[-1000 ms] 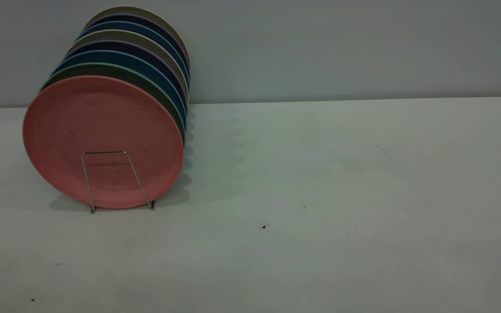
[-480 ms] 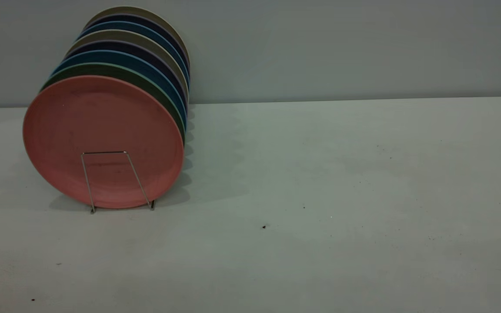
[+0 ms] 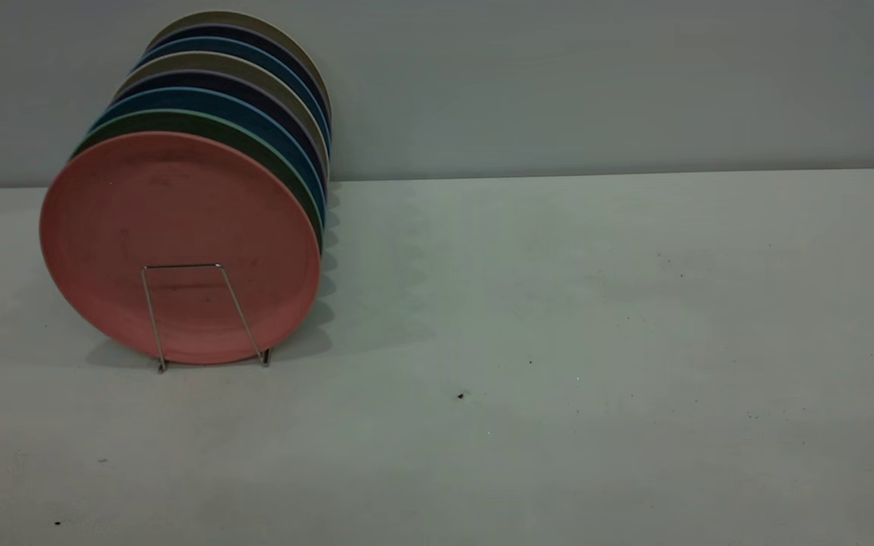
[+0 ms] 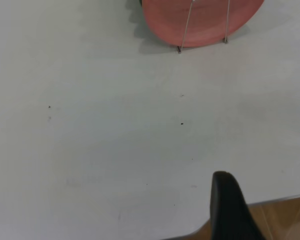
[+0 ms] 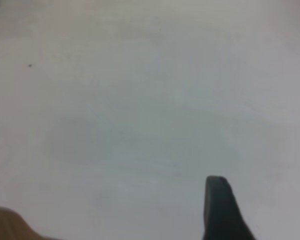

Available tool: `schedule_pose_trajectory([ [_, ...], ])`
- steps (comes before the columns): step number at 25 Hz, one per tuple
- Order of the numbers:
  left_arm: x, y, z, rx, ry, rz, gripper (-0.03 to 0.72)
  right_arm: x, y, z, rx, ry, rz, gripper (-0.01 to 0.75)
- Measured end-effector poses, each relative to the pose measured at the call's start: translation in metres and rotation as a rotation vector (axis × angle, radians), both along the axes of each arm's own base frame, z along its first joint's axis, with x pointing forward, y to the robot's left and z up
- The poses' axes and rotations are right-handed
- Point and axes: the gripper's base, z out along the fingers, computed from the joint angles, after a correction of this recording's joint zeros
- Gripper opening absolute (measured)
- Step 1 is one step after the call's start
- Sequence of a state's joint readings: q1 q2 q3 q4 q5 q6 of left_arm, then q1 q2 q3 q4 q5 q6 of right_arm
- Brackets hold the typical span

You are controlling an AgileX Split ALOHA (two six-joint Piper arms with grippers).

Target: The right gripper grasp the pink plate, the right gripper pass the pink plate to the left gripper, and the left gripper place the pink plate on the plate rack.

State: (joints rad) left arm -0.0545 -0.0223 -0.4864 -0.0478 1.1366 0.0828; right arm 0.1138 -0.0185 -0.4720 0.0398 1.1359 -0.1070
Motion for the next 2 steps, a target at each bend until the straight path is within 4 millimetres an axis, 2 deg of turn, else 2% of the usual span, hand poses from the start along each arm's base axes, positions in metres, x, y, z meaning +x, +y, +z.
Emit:
schedule_pose_trajectory([
  [2,0.0,0.0,0.0,0.001,0.0,-0.001,0.402,0.0,0.0,0.0,0.0,0.0,0.0,0.417],
])
